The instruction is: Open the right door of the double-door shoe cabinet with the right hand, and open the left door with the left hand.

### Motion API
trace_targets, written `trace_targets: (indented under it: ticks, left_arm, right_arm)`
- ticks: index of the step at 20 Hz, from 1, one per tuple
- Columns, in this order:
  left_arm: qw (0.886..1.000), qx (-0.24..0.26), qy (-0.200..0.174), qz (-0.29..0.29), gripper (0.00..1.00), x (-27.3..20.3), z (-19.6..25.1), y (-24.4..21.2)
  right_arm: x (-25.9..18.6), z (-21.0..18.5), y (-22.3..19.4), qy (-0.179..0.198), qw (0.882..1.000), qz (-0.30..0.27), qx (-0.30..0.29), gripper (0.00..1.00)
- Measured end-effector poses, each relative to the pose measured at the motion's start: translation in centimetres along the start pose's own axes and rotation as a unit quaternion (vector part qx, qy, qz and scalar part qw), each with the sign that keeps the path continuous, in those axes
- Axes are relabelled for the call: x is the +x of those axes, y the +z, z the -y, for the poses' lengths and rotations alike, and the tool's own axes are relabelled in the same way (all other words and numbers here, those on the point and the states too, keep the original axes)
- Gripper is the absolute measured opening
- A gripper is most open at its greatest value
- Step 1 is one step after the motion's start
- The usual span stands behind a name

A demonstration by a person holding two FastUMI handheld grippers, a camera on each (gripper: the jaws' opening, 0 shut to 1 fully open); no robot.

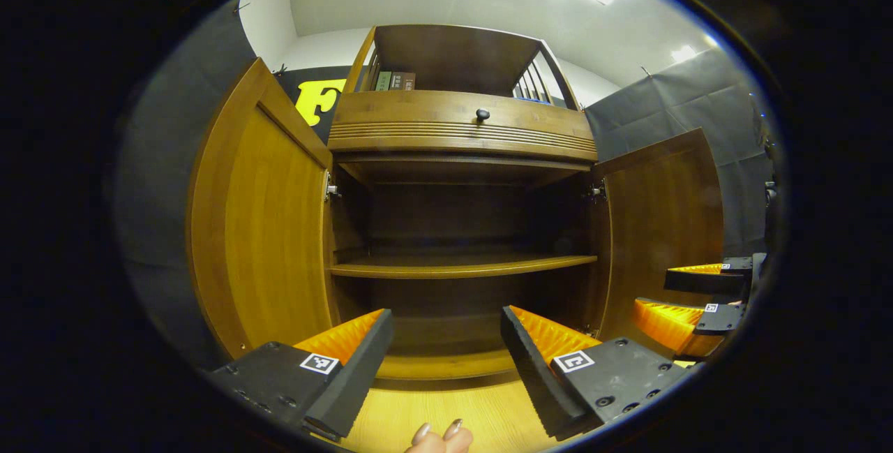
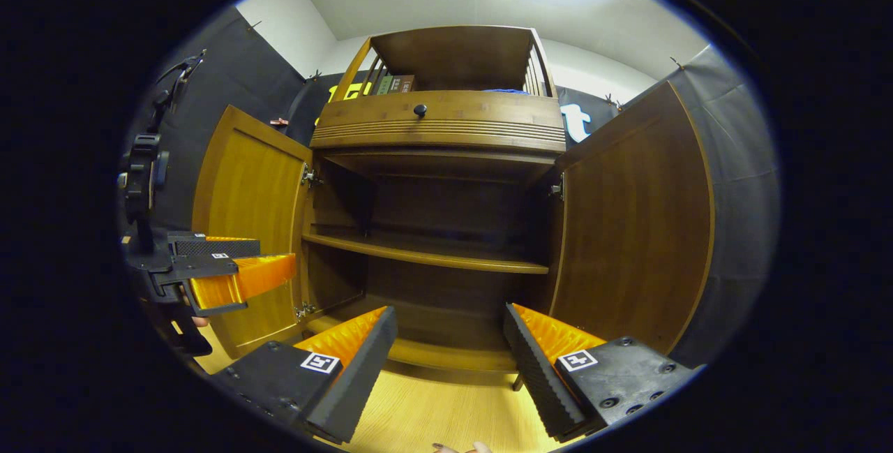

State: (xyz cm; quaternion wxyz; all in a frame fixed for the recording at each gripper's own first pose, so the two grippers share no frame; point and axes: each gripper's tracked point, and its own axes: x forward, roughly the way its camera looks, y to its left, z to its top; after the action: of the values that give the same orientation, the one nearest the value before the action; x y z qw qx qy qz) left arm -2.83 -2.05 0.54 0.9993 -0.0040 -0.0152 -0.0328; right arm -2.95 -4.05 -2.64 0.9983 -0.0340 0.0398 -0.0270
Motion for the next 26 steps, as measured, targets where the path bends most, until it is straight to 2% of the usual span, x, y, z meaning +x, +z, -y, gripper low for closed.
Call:
trace_targets:
  ticks: [16, 26]
  left_arm:
    - [1.0, -0.007, -0.01, -0.004, 0.96, 0.9, 0.7, -0.3]
    - [1.0, -0.011, -0.005, -0.007, 0.96, 1.1, 0.5, -0.6]
  right_arm:
    - [-0.4, 1.6, 0.7, -0.018, 1.0, 0.01, 0.005, 0.97]
    - [-0.5, 1.4, 0.8, -0.012, 1.0, 0.011, 0.004, 1.0]
